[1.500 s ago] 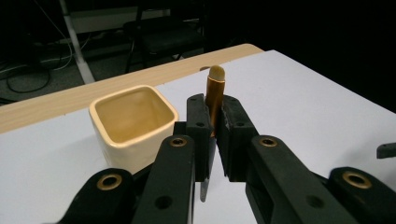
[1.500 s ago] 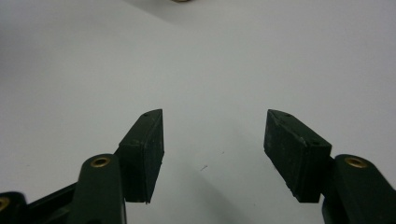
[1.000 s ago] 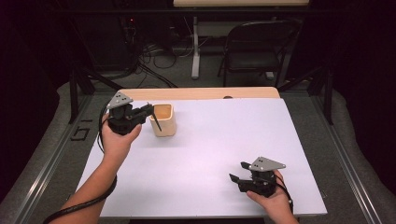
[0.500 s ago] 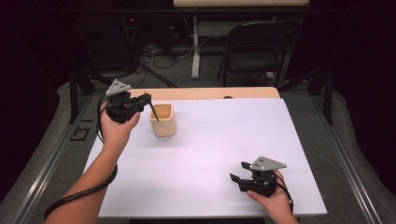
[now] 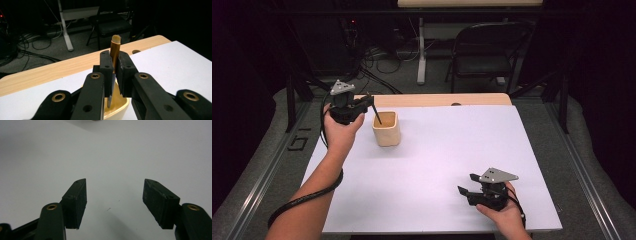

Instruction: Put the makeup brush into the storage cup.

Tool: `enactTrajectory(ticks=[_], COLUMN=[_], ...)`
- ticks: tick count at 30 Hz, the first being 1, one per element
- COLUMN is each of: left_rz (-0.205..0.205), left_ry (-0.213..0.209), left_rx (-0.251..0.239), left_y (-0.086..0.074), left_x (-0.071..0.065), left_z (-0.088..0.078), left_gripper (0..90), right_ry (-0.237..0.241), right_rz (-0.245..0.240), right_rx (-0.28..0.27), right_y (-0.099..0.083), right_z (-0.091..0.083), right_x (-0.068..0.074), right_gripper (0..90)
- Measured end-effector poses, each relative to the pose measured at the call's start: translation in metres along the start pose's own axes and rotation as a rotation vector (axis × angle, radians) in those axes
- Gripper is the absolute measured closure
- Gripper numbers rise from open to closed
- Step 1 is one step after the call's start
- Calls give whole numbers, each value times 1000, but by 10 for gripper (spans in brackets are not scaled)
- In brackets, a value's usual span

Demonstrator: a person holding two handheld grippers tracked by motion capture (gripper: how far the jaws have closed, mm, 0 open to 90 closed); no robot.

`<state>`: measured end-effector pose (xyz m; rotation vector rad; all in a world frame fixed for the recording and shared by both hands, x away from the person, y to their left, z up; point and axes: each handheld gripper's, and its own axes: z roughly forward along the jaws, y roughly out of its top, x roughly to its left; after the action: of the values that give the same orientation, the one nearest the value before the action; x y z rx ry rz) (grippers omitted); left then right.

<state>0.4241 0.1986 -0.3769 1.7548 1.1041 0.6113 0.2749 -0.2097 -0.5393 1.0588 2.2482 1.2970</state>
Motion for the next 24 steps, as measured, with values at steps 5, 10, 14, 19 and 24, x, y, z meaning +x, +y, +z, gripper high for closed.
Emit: enactTrajectory(ticks=[5, 10, 14, 19, 24], left_rz=[-3, -13, -21, -31, -45], left_ry=[10, 19, 24, 27, 26], left_rx=[10, 15, 20, 27, 34], left_y=[-2, -6, -8, -12, -15], left_x=[1, 4, 6, 7, 7], left_z=[6, 11, 14, 18, 24], left_gripper=[837, 837, 837, 837, 837], right_ry=[-1, -1, -1, 1, 0], right_rz=[3, 2, 3, 3, 2], right_rx=[-2, 0, 0, -2, 0], right_y=[0, 0, 0, 0, 0], right_z=[0, 0, 0, 0, 0], right_x=[-1, -1, -1, -1, -1], right_gripper=[360, 361, 361, 361, 361])
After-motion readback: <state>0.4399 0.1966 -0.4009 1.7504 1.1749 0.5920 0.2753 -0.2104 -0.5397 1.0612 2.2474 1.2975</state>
